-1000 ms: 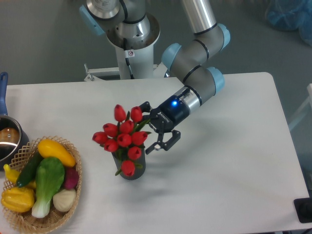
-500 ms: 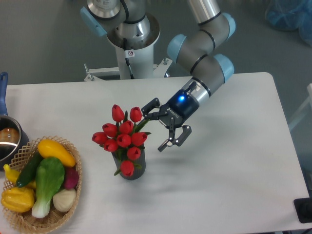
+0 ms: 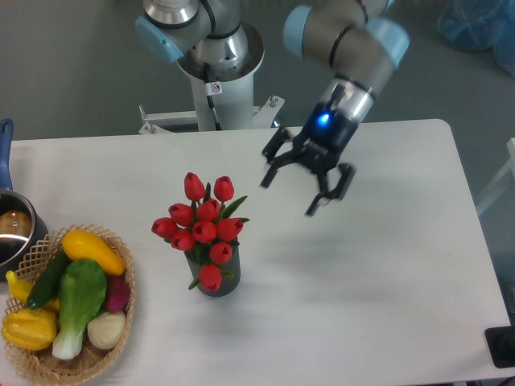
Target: Insert the flowers into the vase
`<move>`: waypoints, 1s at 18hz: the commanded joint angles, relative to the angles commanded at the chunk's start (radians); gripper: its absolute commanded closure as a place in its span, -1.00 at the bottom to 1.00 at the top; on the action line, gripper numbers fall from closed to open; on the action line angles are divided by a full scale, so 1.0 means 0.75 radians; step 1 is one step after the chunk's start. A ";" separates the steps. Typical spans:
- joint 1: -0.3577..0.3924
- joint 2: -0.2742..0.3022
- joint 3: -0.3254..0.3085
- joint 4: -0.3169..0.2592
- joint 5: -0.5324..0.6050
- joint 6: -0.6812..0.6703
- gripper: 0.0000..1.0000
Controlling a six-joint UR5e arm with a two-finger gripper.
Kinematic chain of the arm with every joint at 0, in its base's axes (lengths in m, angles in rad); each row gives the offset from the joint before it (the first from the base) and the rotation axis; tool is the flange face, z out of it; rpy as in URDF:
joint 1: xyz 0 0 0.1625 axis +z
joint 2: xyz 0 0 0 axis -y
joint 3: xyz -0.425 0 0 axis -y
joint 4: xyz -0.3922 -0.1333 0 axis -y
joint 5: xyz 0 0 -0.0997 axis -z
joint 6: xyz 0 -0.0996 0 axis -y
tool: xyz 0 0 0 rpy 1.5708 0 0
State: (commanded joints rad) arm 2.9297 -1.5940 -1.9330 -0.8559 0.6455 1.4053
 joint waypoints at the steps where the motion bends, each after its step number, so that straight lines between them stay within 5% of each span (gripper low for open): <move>1: 0.016 0.020 0.021 0.000 0.065 -0.010 -1.00; 6: 0.021 0.202 0.092 -0.051 0.618 0.006 -1.00; 8: 0.019 0.213 0.127 -0.055 0.781 0.010 -1.00; 18: 0.039 0.239 0.135 -0.166 0.994 0.329 -1.00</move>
